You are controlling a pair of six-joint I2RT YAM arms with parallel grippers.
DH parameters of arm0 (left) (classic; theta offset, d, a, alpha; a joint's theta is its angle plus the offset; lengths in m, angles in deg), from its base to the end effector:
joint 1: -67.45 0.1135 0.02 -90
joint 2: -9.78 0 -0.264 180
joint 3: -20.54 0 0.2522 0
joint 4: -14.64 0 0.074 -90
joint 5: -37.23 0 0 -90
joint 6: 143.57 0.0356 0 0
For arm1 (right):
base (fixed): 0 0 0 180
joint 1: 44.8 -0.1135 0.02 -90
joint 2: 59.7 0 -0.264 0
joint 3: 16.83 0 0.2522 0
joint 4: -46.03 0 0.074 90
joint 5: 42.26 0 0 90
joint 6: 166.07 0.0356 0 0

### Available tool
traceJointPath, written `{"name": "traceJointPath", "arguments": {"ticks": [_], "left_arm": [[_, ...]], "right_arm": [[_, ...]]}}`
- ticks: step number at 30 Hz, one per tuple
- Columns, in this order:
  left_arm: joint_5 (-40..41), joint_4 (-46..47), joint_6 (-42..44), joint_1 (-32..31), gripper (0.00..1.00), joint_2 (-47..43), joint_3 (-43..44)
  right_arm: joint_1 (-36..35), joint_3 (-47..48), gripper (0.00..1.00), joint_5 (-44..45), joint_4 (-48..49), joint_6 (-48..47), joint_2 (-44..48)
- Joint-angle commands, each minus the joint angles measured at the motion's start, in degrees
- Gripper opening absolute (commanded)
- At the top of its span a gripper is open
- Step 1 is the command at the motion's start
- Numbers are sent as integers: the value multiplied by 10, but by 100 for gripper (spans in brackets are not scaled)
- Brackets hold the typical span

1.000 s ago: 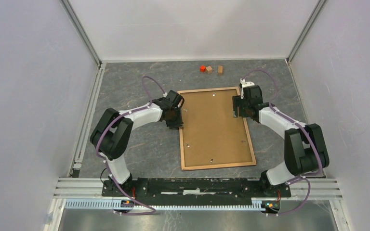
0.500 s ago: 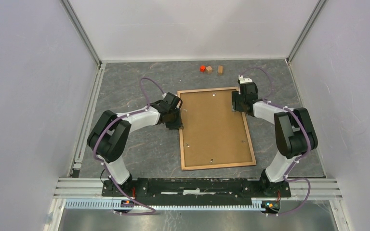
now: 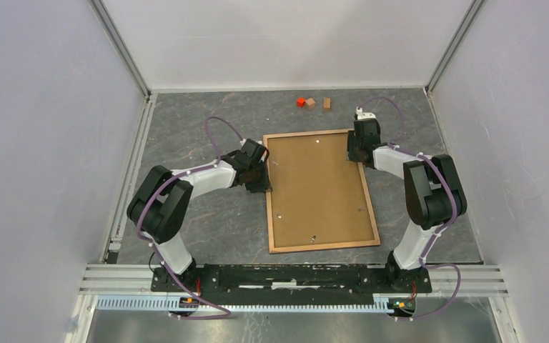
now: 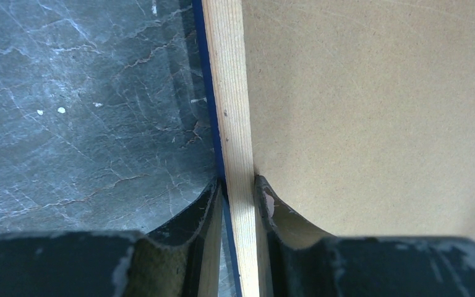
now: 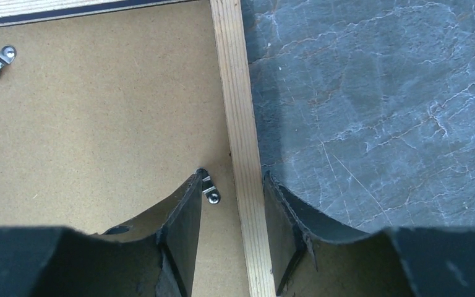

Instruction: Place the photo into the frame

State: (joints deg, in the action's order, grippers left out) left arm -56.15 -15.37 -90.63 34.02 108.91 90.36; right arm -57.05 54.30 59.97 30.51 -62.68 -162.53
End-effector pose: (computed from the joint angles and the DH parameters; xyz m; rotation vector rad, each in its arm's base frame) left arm 0.2807 -0.1878 0.1565 -0.0636 2.6946 -0.4916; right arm 0.3603 0.0705 0.1585 0.1230 2.3679 -0.0416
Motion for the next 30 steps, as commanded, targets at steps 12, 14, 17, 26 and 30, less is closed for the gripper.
{"name": "traceJointPath", "arguments": {"ticks": [12, 14, 17, 26, 30], "left_arm": [[16, -16, 25, 6, 13, 1, -23], [15, -15, 25, 6, 12, 0, -24], [16, -12, 25, 6, 12, -1, -25], [9, 6, 20, 12, 10, -13, -43], [9, 11, 18, 13, 9, -17, -47]], "right_arm": [[-31, 44, 20, 49, -129, 58, -28], [-33, 47, 9, 54, -133, 69, -30], [-35, 56, 0, 46, -141, 81, -37], [-37, 90, 53, 80, -186, 8, 29], [-38, 5, 73, 20, -172, 24, 141]]}}
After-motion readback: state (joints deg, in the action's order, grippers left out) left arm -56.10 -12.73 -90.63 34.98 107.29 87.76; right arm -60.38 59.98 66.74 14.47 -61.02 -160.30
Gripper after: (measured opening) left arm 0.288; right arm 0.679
